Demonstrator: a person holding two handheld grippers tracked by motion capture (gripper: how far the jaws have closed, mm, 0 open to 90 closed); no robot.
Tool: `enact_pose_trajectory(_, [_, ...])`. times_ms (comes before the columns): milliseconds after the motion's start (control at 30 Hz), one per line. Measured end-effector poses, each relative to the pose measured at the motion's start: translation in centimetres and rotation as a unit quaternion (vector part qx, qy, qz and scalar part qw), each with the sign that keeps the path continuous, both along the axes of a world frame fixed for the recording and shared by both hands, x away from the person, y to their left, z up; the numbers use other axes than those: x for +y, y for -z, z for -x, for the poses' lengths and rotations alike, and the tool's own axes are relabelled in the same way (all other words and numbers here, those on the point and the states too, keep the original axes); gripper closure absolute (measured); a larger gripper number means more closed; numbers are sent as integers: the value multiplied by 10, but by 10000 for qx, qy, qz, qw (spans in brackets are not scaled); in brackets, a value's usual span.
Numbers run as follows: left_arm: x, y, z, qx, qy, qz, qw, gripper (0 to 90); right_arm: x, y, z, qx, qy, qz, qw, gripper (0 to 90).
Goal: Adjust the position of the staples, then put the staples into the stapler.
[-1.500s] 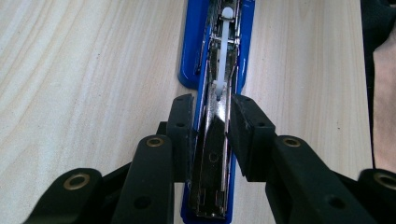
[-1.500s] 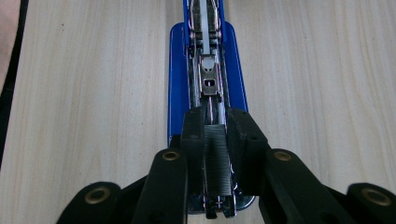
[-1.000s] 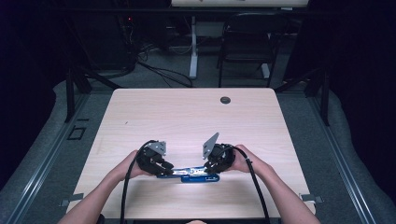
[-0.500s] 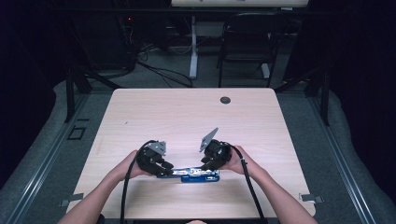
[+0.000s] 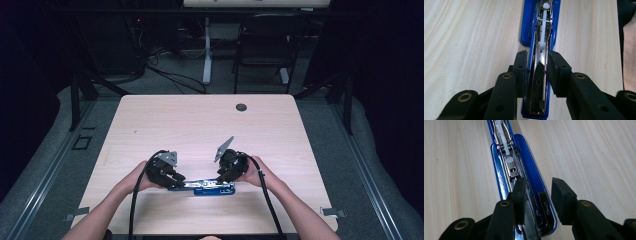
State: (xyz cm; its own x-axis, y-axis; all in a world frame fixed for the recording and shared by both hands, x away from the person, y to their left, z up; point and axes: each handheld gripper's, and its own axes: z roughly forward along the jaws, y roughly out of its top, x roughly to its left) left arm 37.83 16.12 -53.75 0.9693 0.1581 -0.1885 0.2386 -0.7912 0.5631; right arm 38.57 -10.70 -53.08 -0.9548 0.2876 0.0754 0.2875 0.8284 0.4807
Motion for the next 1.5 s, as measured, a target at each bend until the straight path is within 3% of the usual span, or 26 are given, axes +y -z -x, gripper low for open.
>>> enact_pose_trajectory(367, [1, -1, 0, -17, -4, -16, 10000, 693, 8, -6, 5, 55, 107, -517, 9986, 763])
enact_pose_trajectory(633, [2, 0, 1, -43, -58, -6, 10000, 687, 15, -9, 12, -76, 161, -545, 9984, 865])
enact_pose_trajectory(900, [3, -1, 1, -42, -57, -17, 10000, 684, 14, -9, 12, -60, 264, -577, 9980, 877])
enact_pose_trajectory(933, [4, -2, 1, -94, -79, -122, 9999, 684, 15, -9, 12, -73, 261, -549, 9981, 877])
enact_pose_trajectory(1000, [4, -1, 0, 15, -22, -28, 10000, 684, 15, -9, 12, -67, 264, -541, 9982, 880])
enact_pose_trajectory(1500, [6, -1, 1, -14, -63, -38, 10000, 681, 23, -8, 16, -148, 331, -652, 9972, 900])
